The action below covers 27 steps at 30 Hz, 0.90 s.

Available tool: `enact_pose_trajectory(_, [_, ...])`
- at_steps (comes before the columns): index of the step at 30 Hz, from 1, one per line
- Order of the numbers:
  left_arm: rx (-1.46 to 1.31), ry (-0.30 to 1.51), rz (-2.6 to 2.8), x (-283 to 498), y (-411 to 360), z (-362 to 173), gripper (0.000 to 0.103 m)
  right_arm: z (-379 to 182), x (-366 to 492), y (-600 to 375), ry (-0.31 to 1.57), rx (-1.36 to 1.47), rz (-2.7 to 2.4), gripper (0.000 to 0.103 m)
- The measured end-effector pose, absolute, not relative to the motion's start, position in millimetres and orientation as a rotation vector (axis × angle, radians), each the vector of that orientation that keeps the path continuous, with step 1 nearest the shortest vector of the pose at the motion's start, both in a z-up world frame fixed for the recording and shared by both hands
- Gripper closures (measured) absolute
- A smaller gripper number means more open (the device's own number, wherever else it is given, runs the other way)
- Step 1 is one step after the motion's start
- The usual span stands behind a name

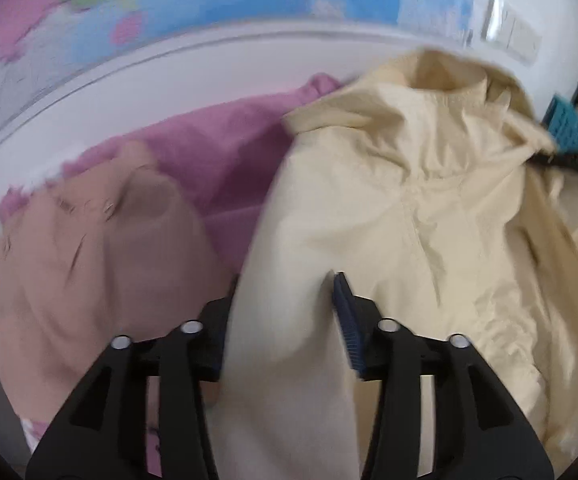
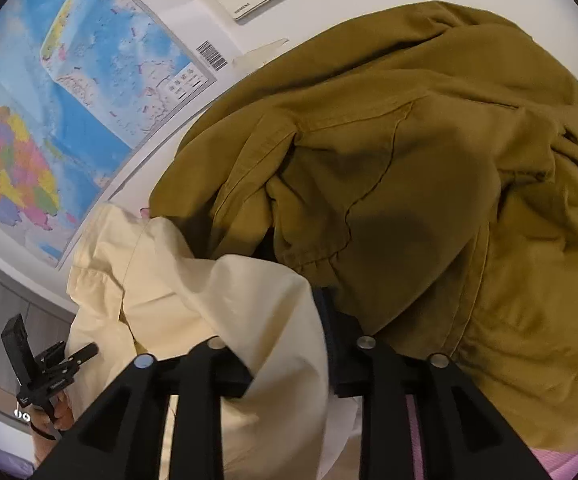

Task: Fold large clothes
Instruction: 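Lower the cream jacket onto the bed with both grippers and release it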

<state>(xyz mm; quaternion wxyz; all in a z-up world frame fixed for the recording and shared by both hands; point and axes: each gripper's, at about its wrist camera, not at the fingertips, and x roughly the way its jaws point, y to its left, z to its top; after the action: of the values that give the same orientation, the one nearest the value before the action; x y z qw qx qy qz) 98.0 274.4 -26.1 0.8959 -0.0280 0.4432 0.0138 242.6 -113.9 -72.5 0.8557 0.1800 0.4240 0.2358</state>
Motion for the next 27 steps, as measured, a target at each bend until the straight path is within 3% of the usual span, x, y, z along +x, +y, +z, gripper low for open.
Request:
enact_pose_trajectory(1, [-0.089, 0.859, 0.022, 71.2, 288.4, -16.1, 0.024, -70.5, 238.7, -116.0, 0.889, 0.369, 0.504, 0.066])
enact_pose_trajectory(2, [-0.116, 0.831, 0.015, 51.8, 298.1, -10.7, 0.01, -67.9, 234.0, -118.0, 0.886, 0.359, 0.516, 0.059])
enact_pose_trajectory(5, [-0.164, 0.81, -0.009, -14.1, 325.6, -9.7, 0.01, -60.6, 217.3, -121.9, 0.872, 0.313, 0.553, 0.042])
enact_pose_trajectory(6, [-0.177, 0.832, -0.014, -31.7, 332.0, -17.0, 0.01, -57.7, 208.8, -123.1, 0.871, 0.299, 0.577, 0.03])
enact_pose_trajectory(12, [-0.27, 0.991, -0.055, -105.5, 327.3, -81.3, 0.008, -57.6, 166.8, -112.7, 0.893, 0.175, 0.638, 0.021])
enact_pose_trajectory(13, [-0.275, 1.0, -0.066, -110.3, 320.9, -90.6, 0.015, -59.8, 161.5, -109.0, 0.899, 0.153, 0.654, 0.022])
enact_pose_trajectory(14, [-0.286, 1.0, -0.082, -111.8, 308.0, -95.9, 0.035, -62.3, 156.0, -106.7, 0.903, 0.124, 0.662, 0.022])
enact_pose_trajectory(15, [-0.305, 1.006, -0.106, -113.3, 302.5, -100.8, 0.049, -63.9, 154.9, -102.1, 0.903, 0.105, 0.657, 0.027])
enact_pose_trajectory(16, [-0.33, 1.015, -0.112, -112.9, 299.7, -103.8, 0.078, -65.7, 154.6, -100.3, 0.902, 0.1, 0.662, 0.046])
enact_pose_trajectory(17, [-0.342, 1.019, -0.106, -113.9, 297.0, -99.4, 0.093, -67.3, 152.9, -100.4, 0.906, 0.108, 0.68, 0.065])
enact_pose_trajectory(19, [-0.333, 1.003, -0.071, -117.1, 297.2, -81.9, 0.099, -67.9, 150.5, -102.9, 0.893, 0.091, 0.677, 0.082])
enact_pose_trajectory(22, [-0.309, 0.951, -0.007, -121.0, 299.8, -24.0, 0.1, -66.8, 149.0, -106.6, 0.876, 0.082, 0.674, 0.092])
enact_pose_trajectory(27, [-0.156, 0.868, 0.061, -102.5, 292.7, 55.5, 0.1, -61.2, 158.0, -115.0, 0.848, 0.16, 0.67, 0.097])
